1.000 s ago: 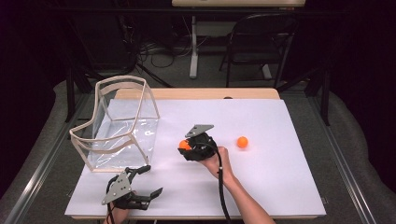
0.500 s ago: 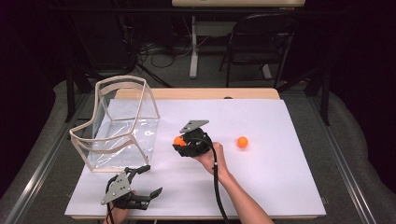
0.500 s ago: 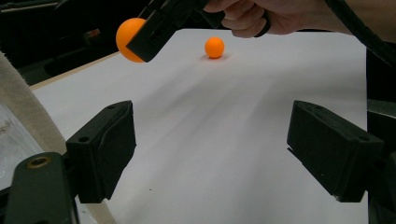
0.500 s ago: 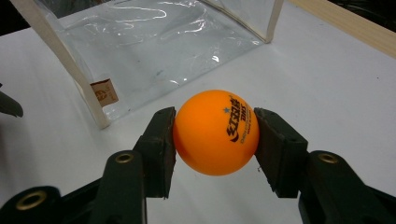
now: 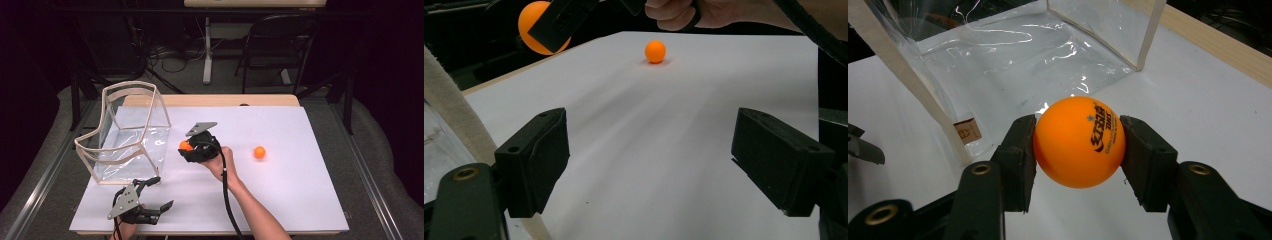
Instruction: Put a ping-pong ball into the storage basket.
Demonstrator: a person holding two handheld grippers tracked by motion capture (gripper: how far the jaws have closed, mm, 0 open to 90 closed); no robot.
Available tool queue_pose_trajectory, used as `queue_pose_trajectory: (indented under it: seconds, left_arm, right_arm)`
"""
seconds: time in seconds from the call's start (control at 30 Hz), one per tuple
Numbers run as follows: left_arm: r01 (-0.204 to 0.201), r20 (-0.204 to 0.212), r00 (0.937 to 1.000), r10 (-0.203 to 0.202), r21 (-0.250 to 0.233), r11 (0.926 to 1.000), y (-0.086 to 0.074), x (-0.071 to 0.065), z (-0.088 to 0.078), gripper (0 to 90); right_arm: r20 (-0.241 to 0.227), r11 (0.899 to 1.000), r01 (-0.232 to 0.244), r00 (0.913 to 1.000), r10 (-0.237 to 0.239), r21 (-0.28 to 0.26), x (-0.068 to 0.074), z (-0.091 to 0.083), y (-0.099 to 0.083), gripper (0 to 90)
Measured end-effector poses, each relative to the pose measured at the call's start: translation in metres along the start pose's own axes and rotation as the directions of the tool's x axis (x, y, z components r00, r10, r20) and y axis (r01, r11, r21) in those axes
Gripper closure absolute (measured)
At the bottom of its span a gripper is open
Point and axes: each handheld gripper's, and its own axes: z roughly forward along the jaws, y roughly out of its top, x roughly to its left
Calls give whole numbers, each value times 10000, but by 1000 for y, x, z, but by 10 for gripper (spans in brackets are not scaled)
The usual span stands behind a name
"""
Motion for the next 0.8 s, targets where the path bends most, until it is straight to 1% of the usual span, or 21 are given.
queue_pose_trajectory:
  seconds: [0.1,0.13,0.2,0.33,0.43,0.57,0.7,0.8]
  left_arm:
    - [22,-7,10000,-22,-2,10000,0,0,0,156]
    - [21,-46,10000,-21,4,10000,0,0,0,156]
    - [-21,2,10000,21,-1,10000,0,0,1,157]
    - [-62,4,10000,62,-1,10000,1,0,1,157]
    - [-16,10,10000,16,9,10000,0,0,1,157]
    - [-27,-85,10000,27,-66,10000,1,1,-1,156]
    - [46,-82,10000,-46,-49,10000,0,1,-1,156]
    - [31,-53,10000,-31,-55,10000,0,1,-1,156]
  right_arm:
    - [18,9999,124,9999,-124,52,1,1,3,507]
    - [12,9999,108,9999,-109,60,2,2,4,507]
    - [-18,9999,93,10000,-93,63,2,2,7,507]
    - [39,9998,163,9999,-163,70,2,1,11,507]
    - [31,9998,199,9998,-199,62,2,0,13,507]
    - [17,9998,204,9998,-204,84,1,-1,16,507]
    - [-18,9999,156,9999,-156,-14,1,0,19,507]
    - [-49,9998,193,9998,-192,47,1,2,21,507]
